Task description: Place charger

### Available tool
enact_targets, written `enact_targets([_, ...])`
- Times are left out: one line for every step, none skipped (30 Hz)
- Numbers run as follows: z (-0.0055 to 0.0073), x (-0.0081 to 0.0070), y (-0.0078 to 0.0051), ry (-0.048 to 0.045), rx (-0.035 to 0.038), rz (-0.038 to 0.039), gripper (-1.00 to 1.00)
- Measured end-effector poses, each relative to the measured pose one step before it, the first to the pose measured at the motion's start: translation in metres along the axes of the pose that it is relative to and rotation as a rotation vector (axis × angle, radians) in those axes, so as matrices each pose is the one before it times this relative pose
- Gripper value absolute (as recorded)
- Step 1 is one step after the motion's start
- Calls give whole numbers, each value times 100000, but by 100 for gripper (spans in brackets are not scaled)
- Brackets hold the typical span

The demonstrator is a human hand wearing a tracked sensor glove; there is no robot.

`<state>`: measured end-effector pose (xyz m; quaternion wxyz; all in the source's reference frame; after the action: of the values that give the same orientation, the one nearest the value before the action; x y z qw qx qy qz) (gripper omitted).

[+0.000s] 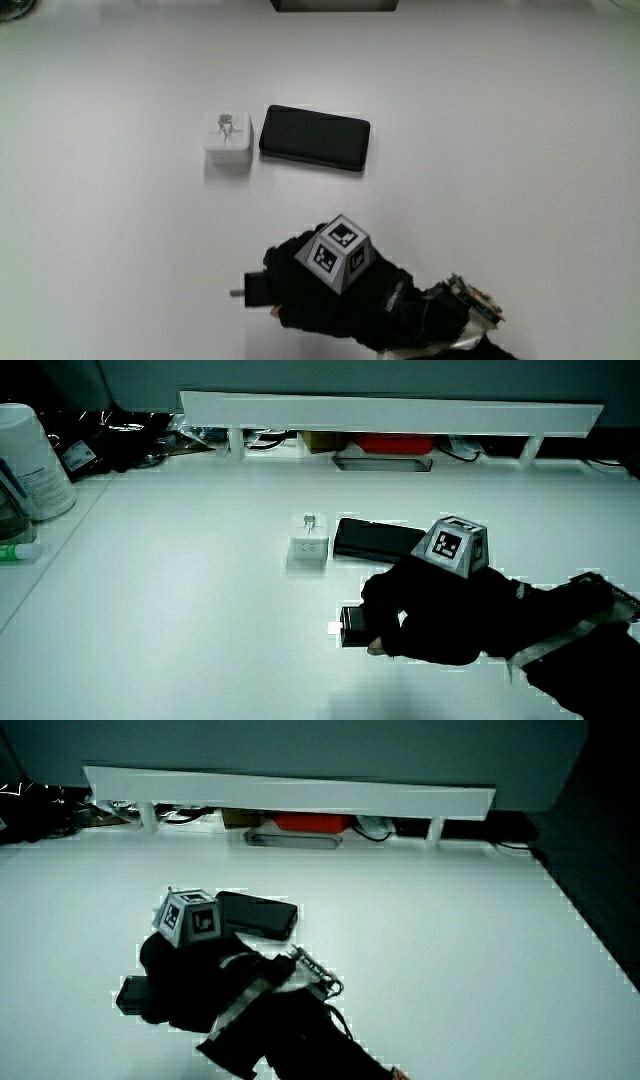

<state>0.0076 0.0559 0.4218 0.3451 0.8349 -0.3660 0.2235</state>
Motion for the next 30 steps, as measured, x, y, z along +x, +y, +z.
enact_targets([-504,208,180,16,205,696,0])
enact_targets([58,-85,-21,362,-187,-1689,0])
enact_targets([-613,403,241,1119,-795,-325,0])
enact_targets([-117,66,84,1286,-506,240,0])
enact_targets([-932,638,385,1512,-1807,-368,0])
enact_targets([-399,207,151,428,-300,-304,0])
enact_targets([-398,208,153,428,-300,-304,0])
enact_targets([-397,210,155,428,-300,-304,0])
enact_targets([18,-150,-30,-1498,603,-632,0])
enact_targets([-750,461,319,1832,-1262,406,0])
enact_targets([84,-145,-65,-1911,944,-1332,0])
enact_targets([-549,392,248,2973,-1222,716,0])
enact_targets([-59,-10,13,-872,-380,-1016,0])
enact_targets([-271,189,94,-222,592,-159,0])
enact_targets([-136,39,51,-959,439,-162,0])
enact_targets([-223,79,69,-691,-72,-1055,0])
enact_targets([-131,-17,51,1066,-1181,709,0])
enact_targets([-68,-54,-7,-1683,173,136,0])
enact_targets([92,-9,-81,1486,1765,418,0])
enact_targets([-2,-1,1,510,364,-96,0])
enact_targets([-2,-1,1,510,364,-96,0])
enact_targets([74,-155,-21,-1376,-275,-339,0])
enact_targets([76,-154,-22,-1376,-275,-339,0])
enact_targets([-163,73,76,203,-1029,294,0])
enact_targets([-61,40,-15,1662,988,665,0])
enact_targets([-60,41,-16,1662,988,665,0])
enact_targets([30,-77,-21,-1742,-245,-582,0])
enact_targets([31,-77,-21,-1742,-245,-582,0])
enact_targets([32,-76,-22,-1742,-245,-582,-7])
enact_targets([-416,313,197,1251,-1404,-808,-13])
